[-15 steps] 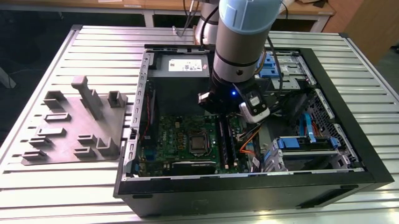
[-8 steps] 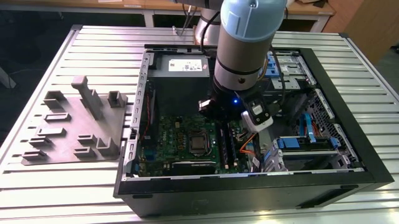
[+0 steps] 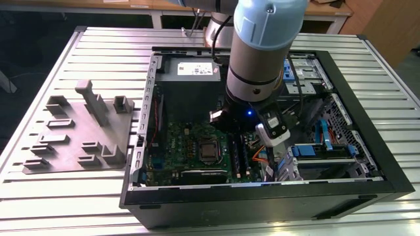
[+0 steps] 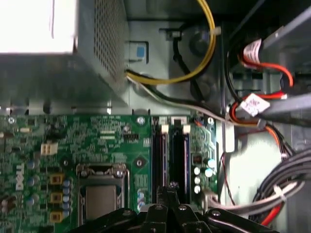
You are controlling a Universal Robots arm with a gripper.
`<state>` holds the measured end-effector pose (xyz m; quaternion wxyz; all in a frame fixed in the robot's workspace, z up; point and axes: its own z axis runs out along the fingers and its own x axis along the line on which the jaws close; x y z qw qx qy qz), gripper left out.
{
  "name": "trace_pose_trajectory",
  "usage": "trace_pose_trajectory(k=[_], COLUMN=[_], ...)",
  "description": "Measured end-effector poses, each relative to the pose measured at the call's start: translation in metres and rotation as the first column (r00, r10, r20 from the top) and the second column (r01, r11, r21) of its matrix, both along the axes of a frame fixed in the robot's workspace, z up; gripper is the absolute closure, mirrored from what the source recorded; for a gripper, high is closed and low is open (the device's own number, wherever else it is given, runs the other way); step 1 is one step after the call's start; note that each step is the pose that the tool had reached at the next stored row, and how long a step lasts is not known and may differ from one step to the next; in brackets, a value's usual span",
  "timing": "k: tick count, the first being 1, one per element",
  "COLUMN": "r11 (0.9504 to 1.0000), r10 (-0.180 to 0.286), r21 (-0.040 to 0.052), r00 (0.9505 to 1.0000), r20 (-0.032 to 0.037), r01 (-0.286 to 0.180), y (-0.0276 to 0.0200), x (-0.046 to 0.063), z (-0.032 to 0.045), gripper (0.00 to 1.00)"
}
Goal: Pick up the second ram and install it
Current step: 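Press down the second ram until it locks into place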
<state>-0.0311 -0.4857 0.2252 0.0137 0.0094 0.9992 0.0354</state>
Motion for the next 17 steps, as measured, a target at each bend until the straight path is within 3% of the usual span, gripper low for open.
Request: trace_pose_trajectory(k=[9, 17], r11=[1.0000, 1.0000], r10=[0.000, 0.000], r21=[-0.0020, -0.0023], r00=[1.0000, 1.0000], r20=[0.0001, 0.0000], r01=[0.000, 0.000], y=[-0.0251, -0.0328], x=[0.000, 0.000], z=[-0.0001, 0.0000], gripper=[0.90, 0.90])
